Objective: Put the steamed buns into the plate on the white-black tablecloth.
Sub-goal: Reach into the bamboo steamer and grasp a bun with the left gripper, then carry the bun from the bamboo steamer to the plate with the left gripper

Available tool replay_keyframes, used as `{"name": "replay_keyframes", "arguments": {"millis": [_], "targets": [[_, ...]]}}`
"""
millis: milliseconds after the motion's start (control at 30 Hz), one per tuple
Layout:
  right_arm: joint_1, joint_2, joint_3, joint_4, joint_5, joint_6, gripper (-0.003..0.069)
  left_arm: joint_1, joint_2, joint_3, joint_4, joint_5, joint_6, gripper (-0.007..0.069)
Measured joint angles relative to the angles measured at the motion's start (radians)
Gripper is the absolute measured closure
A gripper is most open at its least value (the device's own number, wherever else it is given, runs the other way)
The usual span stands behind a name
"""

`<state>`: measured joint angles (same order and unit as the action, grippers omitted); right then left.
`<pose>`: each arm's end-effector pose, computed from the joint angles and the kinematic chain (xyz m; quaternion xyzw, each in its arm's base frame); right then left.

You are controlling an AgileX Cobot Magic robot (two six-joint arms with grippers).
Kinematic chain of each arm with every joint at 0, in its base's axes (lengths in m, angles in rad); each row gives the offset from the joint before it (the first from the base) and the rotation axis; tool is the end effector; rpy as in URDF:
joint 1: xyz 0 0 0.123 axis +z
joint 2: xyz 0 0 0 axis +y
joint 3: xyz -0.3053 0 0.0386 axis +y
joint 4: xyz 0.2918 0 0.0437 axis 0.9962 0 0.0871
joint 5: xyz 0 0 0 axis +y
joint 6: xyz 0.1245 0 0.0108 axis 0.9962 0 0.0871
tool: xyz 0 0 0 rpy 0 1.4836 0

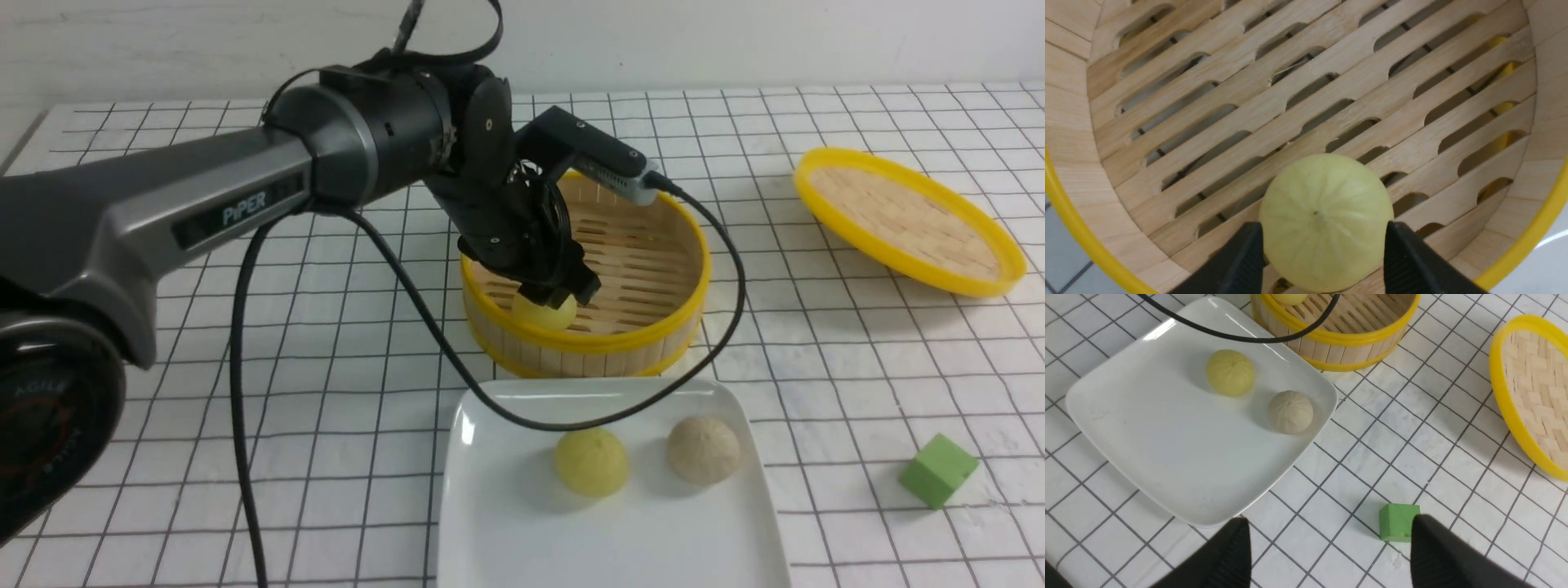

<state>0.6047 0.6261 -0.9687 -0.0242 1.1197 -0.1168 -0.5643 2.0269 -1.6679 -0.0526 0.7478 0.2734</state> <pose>0.1099 0.0726 0.3928 -0.3194 0.8462 0.0912 0.4166 0.4396 -0.2835 0.2121 0.3787 0.8843 -0.0616 0.2659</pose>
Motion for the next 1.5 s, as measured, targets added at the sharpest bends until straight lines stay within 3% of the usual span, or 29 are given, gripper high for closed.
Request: {"name": "replay_keyframes", "arguments": {"millis": [367,433,467,500,533,633,833,1000,1333,1500], "targets": [[0.000,0.000,0.000,0.000,0.004,0.000,0.0147,0.000,0.048,-0.003,0.005,-0.005,-0.003,0.0236],[0.000,0.000,0.000,0.000,0.004,0.000,0.0148,0.000,0.049,-0.003,0.017,-0.006,-0.004,0.0315],[0.000,0.000,0.000,0.000,0.004,0.000,0.0150,0.000,0.049,-0.003,0.017,-0.006,-0.004,0.0315],[0.000,0.000,0.000,0.000,0.004,0.000,0.0155,0.000,0.049,-0.003,0.022,-0.007,-0.004,0.0440],[0.000,0.000,0.000,0.000,0.004,0.000,0.0159,0.000,0.049,-0.003,0.023,-0.008,-0.004,0.0496],[0.000,0.000,0.000,0.000,0.004,0.000,0.0174,0.000,0.049,-0.003,0.023,-0.009,-0.004,0.0594],[0.000,0.000,0.000,0.000,0.004,0.000,0.0186,0.000,-0.005,-0.003,0.011,0.021,-0.004,0.0602],[0.000,0.000,0.000,0.001,0.003,0.000,0.0186,0.000,-0.208,-0.003,-0.017,0.094,-0.025,0.0601],[0.000,0.000,0.000,0.004,0.003,0.000,0.0186,0.001,-0.416,-0.007,-0.057,0.406,-0.100,0.0601],[0.000,0.000,0.000,0.004,0.003,0.000,0.0186,0.002,-0.417,0.102,-0.231,0.452,-0.033,0.0600]]}}
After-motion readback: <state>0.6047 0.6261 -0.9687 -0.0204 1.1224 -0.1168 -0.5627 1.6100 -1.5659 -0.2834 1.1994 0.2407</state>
